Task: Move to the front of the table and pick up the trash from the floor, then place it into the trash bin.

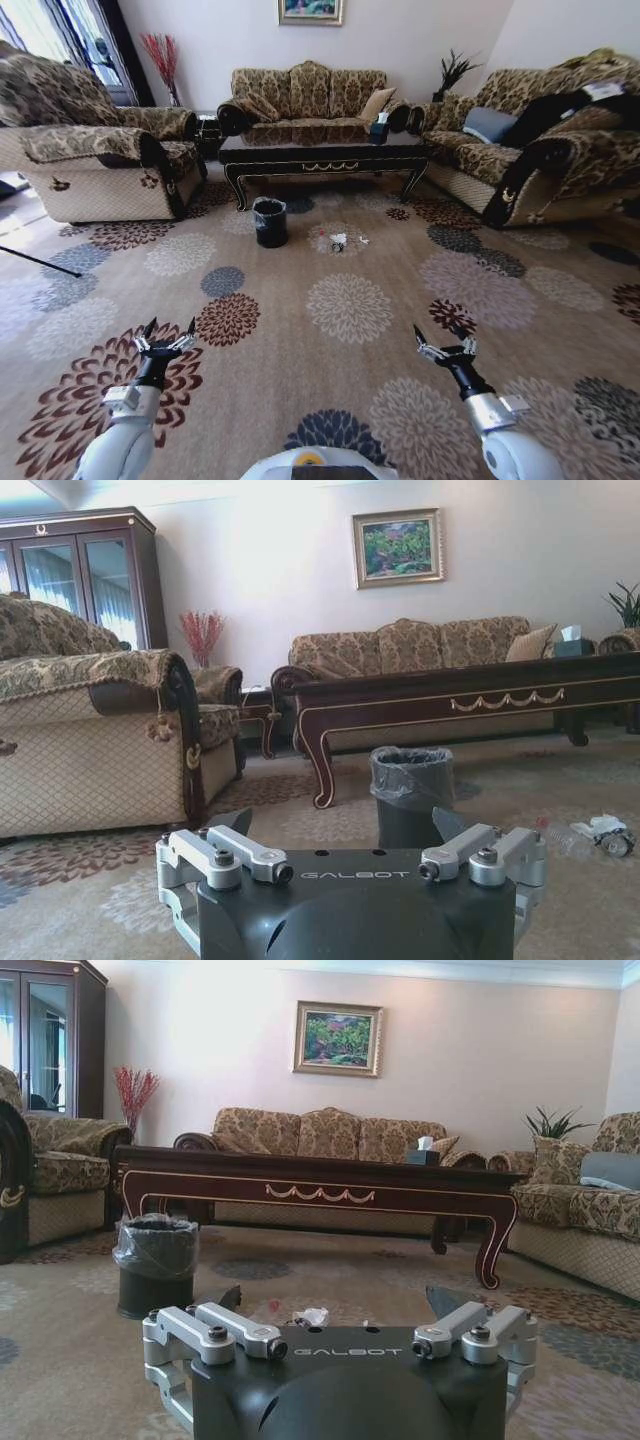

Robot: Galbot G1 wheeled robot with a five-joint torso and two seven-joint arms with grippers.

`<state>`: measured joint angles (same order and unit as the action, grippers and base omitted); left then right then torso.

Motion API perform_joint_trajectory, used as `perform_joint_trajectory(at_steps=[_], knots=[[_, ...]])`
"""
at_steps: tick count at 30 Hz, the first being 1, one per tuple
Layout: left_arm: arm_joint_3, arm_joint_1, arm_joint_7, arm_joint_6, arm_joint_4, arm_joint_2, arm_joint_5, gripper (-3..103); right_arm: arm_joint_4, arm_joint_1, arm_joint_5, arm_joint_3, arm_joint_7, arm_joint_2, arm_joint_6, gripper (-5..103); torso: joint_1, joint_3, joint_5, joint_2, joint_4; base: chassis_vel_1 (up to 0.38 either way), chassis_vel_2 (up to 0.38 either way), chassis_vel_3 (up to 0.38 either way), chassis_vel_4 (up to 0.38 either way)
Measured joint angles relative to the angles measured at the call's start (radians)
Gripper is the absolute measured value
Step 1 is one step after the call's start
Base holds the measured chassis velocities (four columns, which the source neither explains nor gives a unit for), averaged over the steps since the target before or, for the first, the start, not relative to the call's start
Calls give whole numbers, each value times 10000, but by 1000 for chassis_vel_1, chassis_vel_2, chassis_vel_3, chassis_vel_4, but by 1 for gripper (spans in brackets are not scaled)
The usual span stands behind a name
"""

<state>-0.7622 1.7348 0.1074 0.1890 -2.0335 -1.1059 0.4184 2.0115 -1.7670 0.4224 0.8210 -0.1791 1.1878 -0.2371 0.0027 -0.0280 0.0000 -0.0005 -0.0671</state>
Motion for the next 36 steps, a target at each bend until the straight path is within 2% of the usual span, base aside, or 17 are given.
perform_joint_trajectory(at_steps=[36], knots=[[6,81,-14,-63,49,-77,-17,100,-96,12,-86,-49,-227,-16,-38,100,4,-16,3,0,0,-184,189,194,-184]])
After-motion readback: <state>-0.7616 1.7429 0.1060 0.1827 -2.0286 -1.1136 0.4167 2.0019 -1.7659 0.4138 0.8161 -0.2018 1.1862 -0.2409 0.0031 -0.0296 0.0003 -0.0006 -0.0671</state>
